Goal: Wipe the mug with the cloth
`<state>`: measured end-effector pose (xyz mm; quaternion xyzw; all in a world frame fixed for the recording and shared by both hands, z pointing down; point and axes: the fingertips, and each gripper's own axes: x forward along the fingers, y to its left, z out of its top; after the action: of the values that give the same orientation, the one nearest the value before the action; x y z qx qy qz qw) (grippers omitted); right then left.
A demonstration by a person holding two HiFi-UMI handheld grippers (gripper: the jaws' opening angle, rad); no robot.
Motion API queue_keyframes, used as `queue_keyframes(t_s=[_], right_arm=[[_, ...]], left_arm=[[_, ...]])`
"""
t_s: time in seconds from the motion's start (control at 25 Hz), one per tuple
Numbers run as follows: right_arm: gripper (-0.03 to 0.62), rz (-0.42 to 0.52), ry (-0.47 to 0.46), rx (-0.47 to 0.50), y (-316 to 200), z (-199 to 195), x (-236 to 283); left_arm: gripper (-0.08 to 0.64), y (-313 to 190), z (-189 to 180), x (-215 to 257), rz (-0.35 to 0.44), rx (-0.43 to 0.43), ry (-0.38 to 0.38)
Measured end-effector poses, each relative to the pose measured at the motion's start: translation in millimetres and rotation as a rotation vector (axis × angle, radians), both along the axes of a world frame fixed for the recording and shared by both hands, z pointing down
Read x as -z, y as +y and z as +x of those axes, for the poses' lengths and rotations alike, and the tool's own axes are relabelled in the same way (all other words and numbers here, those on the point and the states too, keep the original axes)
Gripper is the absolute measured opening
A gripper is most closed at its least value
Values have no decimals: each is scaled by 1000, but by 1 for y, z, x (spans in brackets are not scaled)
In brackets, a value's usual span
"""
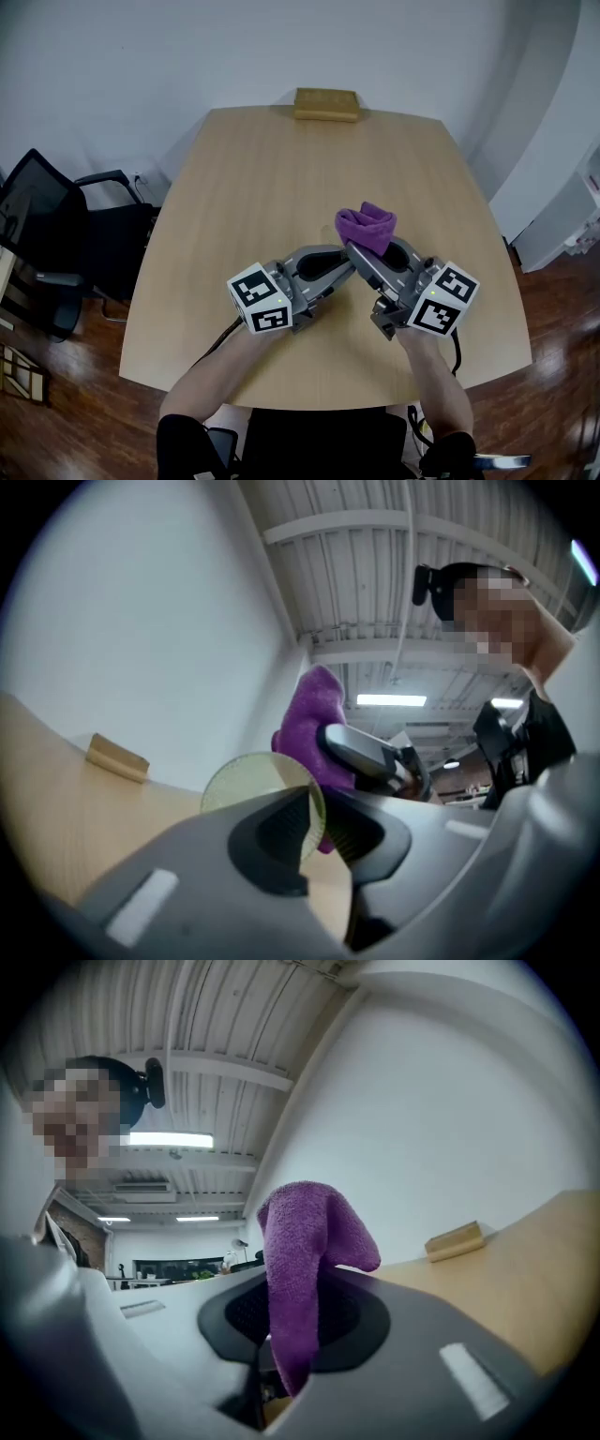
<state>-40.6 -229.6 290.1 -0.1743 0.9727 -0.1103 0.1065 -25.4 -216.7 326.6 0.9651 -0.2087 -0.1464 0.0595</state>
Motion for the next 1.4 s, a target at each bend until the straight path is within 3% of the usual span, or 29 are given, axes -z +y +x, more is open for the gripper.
queue_keyframes(t_s=[0.08,0.16,0.28,0.36,0.48,0.64,0.8,0.96,1.0,1.08,1.24,1.32,1.4], right_arm=[[61,-8,-59,60,4,5,8],[61,19,-115,30,2,22,20],[61,146,-94,-186,-10,56,34],[61,203,-64,-280,-15,66,35],[61,216,-13,-287,-18,57,22],[61,170,23,-213,-16,35,1],[61,40,-80,-26,-3,12,-6],[61,-83,-204,152,9,-2,-7],[61,-78,-216,151,9,3,-3],[61,-9,-209,58,2,21,8],[61,206,-38,-236,-14,53,19],[61,264,82,-276,-16,47,9],[60,299,181,-231,-9,28,-5]], left_arm=[[61,0,-4,6,-17,-20,60],[57,-5,-13,9,-104,-42,198],[43,-16,-35,8,-243,-76,420],[44,-19,-44,8,-282,-93,490],[44,-17,-41,7,-318,-122,525],[51,-14,-26,5,-347,-144,507],[54,-17,-27,5,-361,-149,520],[52,-19,-41,4,-402,-208,647],[49,-20,-43,4,-410,-219,683],[49,-22,-50,8,-415,-223,741],[44,-24,-65,15,-403,-205,793],[46,-23,-66,18,-390,-204,792],[46,-20,-63,20,-376,-211,777]])
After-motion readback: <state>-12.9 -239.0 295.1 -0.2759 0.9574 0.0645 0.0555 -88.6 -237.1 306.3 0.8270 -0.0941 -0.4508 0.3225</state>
